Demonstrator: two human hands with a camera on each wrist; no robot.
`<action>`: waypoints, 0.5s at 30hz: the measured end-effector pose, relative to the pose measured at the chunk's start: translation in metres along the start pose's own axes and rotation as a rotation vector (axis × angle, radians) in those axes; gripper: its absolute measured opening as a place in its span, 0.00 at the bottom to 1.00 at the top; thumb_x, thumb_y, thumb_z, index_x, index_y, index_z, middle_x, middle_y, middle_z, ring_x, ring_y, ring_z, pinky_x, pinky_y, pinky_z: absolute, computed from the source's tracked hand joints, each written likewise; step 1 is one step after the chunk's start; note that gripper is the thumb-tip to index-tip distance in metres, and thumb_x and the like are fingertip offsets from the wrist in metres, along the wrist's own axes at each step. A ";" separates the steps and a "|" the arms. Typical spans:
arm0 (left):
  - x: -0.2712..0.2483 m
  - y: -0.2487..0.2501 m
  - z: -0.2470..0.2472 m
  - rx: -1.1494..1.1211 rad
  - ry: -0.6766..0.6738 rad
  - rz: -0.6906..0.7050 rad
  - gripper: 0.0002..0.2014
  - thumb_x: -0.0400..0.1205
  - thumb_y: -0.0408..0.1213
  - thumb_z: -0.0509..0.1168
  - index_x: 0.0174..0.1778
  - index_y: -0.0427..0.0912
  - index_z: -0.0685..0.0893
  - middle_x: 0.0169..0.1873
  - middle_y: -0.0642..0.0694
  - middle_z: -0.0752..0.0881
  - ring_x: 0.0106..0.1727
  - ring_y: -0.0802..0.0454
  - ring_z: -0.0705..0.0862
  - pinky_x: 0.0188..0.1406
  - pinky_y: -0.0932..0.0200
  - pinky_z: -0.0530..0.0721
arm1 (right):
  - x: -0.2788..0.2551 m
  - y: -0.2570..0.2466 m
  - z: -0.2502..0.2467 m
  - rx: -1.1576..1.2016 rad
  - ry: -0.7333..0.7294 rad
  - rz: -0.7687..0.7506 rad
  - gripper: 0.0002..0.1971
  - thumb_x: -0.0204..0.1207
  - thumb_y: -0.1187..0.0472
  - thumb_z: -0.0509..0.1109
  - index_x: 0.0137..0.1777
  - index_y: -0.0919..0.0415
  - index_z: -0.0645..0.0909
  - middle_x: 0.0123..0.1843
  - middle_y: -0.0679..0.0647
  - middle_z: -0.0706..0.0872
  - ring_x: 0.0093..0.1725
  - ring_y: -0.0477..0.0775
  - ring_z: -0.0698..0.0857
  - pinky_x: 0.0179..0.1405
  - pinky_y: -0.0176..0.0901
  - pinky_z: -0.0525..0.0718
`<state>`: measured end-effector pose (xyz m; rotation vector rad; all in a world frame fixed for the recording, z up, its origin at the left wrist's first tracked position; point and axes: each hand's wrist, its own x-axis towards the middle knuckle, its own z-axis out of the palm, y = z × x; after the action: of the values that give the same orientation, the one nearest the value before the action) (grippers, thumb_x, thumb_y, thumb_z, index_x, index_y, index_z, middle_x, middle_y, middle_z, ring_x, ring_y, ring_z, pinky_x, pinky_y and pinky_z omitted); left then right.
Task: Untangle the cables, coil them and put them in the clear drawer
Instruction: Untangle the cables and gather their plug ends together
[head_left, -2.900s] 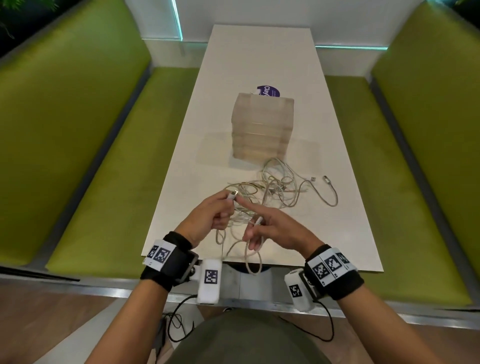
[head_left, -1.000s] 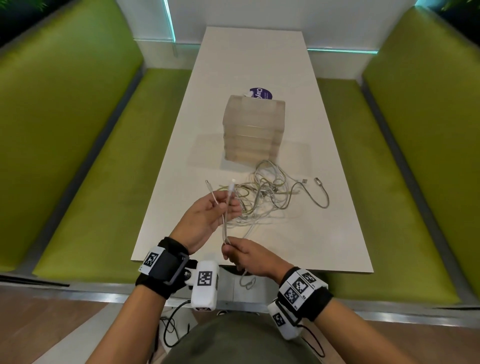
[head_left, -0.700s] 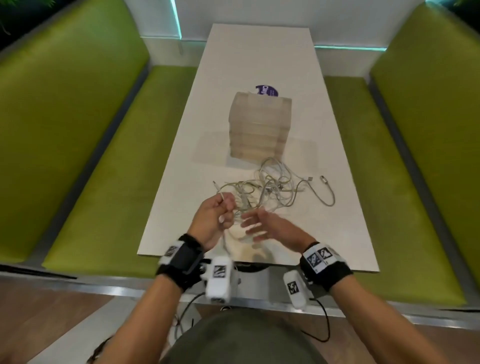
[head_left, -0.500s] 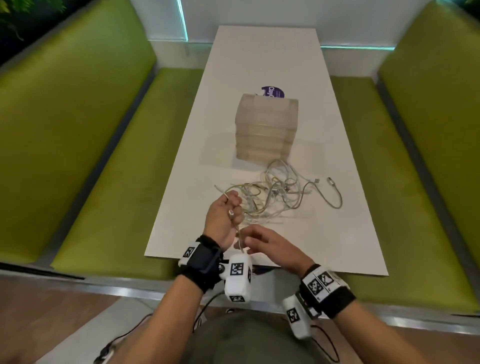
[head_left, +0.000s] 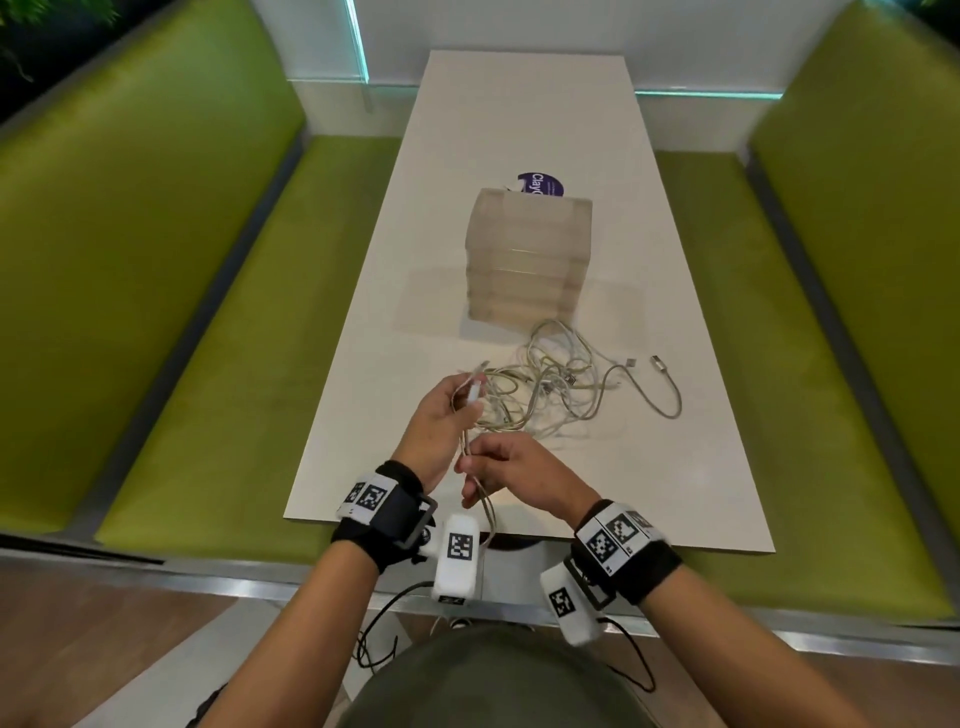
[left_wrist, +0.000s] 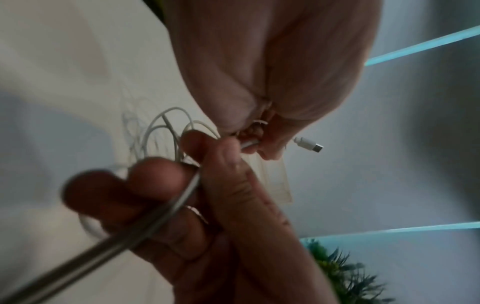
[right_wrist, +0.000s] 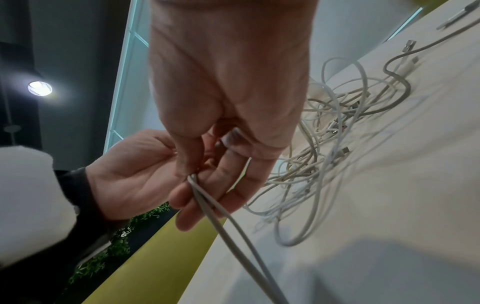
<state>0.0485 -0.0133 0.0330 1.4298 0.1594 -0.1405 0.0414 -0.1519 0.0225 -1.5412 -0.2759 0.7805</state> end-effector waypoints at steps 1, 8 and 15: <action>-0.001 -0.001 0.000 0.040 0.010 0.004 0.12 0.84 0.23 0.56 0.54 0.43 0.80 0.45 0.50 0.83 0.45 0.60 0.80 0.50 0.66 0.77 | 0.001 0.000 0.000 0.005 0.009 0.002 0.07 0.81 0.68 0.66 0.41 0.65 0.79 0.37 0.65 0.85 0.35 0.58 0.88 0.40 0.41 0.87; 0.000 -0.003 -0.002 -0.010 0.032 -0.017 0.12 0.88 0.34 0.53 0.51 0.32 0.80 0.36 0.40 0.89 0.35 0.50 0.87 0.40 0.59 0.87 | 0.009 0.010 -0.013 -0.089 0.089 0.048 0.05 0.78 0.61 0.71 0.48 0.63 0.85 0.43 0.58 0.89 0.44 0.57 0.89 0.57 0.54 0.86; 0.002 -0.004 -0.003 -0.011 -0.014 -0.069 0.16 0.88 0.39 0.54 0.48 0.32 0.84 0.33 0.40 0.89 0.33 0.48 0.89 0.39 0.55 0.89 | 0.014 0.000 -0.028 -0.140 0.315 -0.133 0.14 0.80 0.58 0.69 0.64 0.58 0.79 0.52 0.49 0.83 0.50 0.43 0.82 0.52 0.36 0.81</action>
<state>0.0494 -0.0109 0.0288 1.4122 0.1979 -0.2057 0.0687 -0.1657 0.0167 -1.7320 -0.2002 0.4129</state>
